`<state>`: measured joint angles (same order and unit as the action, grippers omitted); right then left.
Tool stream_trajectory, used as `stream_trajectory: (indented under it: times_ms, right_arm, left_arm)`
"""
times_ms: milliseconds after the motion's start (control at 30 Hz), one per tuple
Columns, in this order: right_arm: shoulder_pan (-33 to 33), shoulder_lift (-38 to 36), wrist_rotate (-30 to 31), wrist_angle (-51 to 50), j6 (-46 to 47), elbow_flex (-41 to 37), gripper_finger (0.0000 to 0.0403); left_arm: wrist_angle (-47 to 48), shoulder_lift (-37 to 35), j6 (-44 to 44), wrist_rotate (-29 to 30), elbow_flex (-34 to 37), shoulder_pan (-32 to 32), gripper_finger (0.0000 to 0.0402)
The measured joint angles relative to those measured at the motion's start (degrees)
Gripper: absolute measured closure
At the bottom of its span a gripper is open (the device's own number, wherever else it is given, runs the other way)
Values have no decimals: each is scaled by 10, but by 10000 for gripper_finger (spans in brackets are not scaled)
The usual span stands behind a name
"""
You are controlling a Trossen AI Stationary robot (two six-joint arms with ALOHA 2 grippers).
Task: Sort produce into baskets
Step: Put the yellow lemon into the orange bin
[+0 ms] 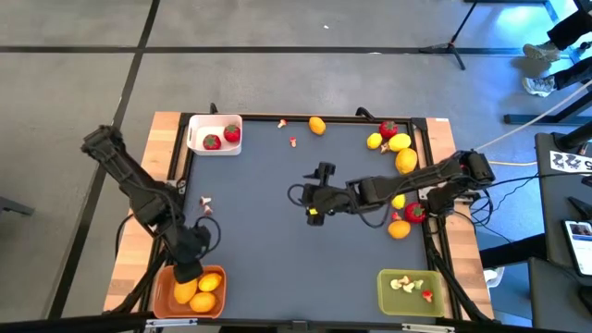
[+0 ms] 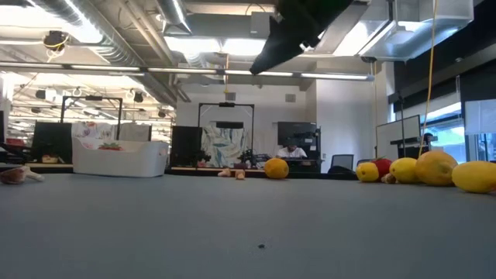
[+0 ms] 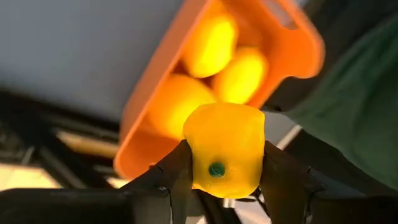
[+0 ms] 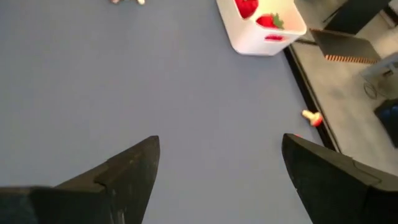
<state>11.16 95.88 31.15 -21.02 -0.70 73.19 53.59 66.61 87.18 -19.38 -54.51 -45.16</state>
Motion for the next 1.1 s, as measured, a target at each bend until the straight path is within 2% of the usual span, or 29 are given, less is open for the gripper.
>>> stream_trajectory:
  times_ms: [167, 333, 433, 733, 867, 1100]
  right_arm:
    - [-26, 0, -22, 1, 0, -17, 68]
    - [-39, 0, -24, 1, 0, -35, 67]
    - [-41, 0, -34, 2, 3, -36, 68]
    - [-41, 0, -65, 7, 9, -36, 67]
    - [-41, 0, -75, 8, 22, -36, 68]
    - [-41, 0, -83, 8, 33, -36, 68]
  left_arm:
    - [11, 25, 40, -2, 15, -39, 249]
    - [12, 41, 92, -49, 41, -69, 249]
    - [11, 41, 118, -52, 56, -79, 249]
    - [7, 41, 102, -50, 89, -80, 247]
    - [11, 41, 97, -36, 91, -73, 216]
    - [18, 41, 58, -4, 92, -44, 121]
